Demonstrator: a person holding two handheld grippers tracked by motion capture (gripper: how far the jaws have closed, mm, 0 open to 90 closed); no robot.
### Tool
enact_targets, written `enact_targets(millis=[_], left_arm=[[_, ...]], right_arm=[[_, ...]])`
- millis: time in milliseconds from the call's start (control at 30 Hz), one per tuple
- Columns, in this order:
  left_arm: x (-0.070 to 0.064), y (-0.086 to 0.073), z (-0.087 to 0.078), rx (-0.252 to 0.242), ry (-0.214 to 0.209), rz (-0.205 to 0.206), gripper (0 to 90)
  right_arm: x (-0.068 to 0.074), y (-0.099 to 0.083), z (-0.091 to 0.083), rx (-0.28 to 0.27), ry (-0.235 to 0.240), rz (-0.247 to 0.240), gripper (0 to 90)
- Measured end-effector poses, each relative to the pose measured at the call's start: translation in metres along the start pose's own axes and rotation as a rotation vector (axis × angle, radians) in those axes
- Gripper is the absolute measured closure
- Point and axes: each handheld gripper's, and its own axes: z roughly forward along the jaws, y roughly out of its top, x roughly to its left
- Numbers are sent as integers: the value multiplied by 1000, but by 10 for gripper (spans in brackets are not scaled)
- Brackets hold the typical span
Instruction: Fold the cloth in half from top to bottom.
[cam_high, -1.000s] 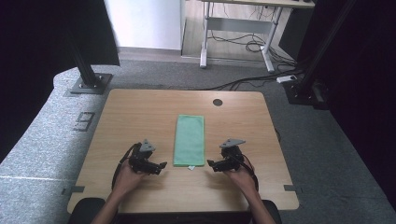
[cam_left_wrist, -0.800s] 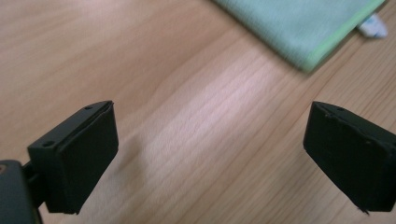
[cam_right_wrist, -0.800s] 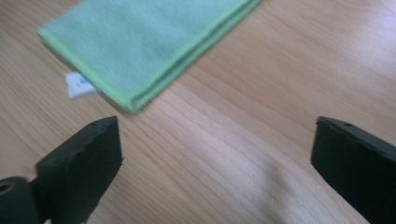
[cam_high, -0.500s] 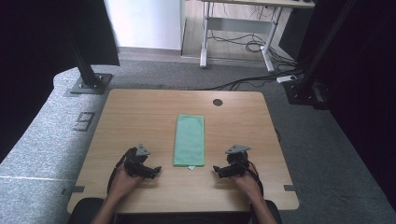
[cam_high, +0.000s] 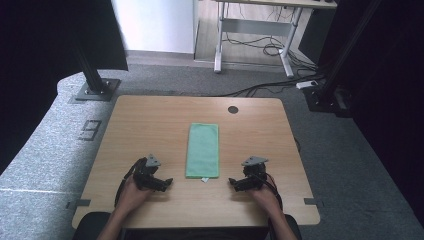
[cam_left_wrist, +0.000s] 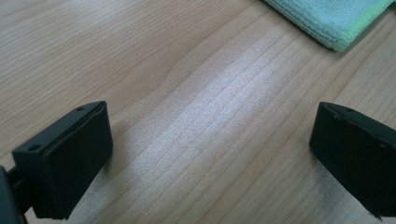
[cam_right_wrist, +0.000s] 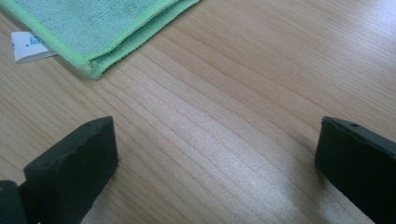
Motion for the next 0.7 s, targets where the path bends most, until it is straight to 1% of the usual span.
enact_targets(millis=[267,300,400,433,533,567,667,700], left_arm=[[0,1,0,4,0,-3,0],[0,3,1,15,1,-6,0],[1,6,1,14,-4,-14,0],[2,9,1,2,-9,-27,0],[4,13,0,-13,-6,-35,0],[6,16,0,-23,-7,-48,0],[8,20,1,-29,-7,-55,0],[9,25,3,-29,8,-53,0]], right_arm=[[0,0,0,1,1,8,0],[0,1,-1,4,8,17,0],[1,3,0,7,16,19,0],[1,4,0,9,20,18,0],[2,6,1,10,30,22,0],[2,8,2,8,30,21,0],[2,10,3,5,29,25,0],[2,13,4,2,33,30,0]])
